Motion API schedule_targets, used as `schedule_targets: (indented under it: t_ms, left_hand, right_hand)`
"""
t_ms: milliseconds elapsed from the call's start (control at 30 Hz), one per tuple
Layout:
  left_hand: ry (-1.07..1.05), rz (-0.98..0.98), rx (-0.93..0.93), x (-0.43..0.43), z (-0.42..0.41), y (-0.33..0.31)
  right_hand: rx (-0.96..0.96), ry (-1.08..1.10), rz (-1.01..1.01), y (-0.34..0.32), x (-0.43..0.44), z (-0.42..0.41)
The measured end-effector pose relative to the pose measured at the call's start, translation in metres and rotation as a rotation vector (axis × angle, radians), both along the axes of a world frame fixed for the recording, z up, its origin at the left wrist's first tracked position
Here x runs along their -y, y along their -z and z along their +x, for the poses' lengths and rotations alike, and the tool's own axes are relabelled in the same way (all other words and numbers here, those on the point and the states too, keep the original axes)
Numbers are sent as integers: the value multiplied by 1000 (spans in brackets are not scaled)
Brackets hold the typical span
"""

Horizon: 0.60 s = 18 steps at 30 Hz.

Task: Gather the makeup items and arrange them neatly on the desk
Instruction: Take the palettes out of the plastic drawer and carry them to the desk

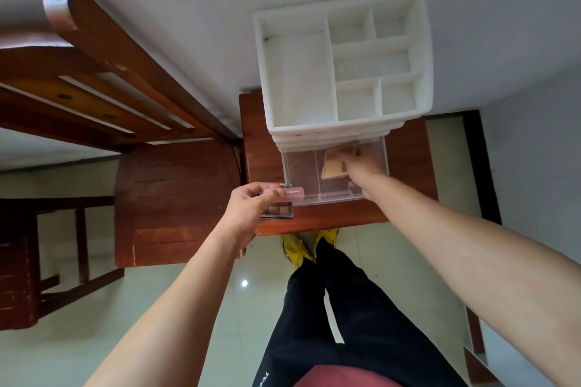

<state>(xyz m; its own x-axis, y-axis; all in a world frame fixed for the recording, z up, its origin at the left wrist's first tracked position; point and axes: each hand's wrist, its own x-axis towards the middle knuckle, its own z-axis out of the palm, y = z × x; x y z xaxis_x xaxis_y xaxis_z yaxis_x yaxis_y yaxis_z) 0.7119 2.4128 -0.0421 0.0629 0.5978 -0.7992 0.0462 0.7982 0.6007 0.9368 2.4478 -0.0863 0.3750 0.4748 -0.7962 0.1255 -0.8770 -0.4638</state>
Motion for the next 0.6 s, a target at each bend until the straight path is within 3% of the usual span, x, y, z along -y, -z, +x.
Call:
schedule_targets:
  t_ms: [167,367,467,600]
  left_hand:
    - [42,15,29,-3,1,-19]
    - [97,17,66,-7,4,-37]
    - [124,16,59,-7,2,-41]
    - [128,32,73,-6,-3,-46]
  right_hand:
    - [-269,278,34,-34,39,36]
    - [-312,808,42,-37,90,59]
    - [-471,1060,44,-27,97,54]
    - [-657,1221,112,-22,81,35]
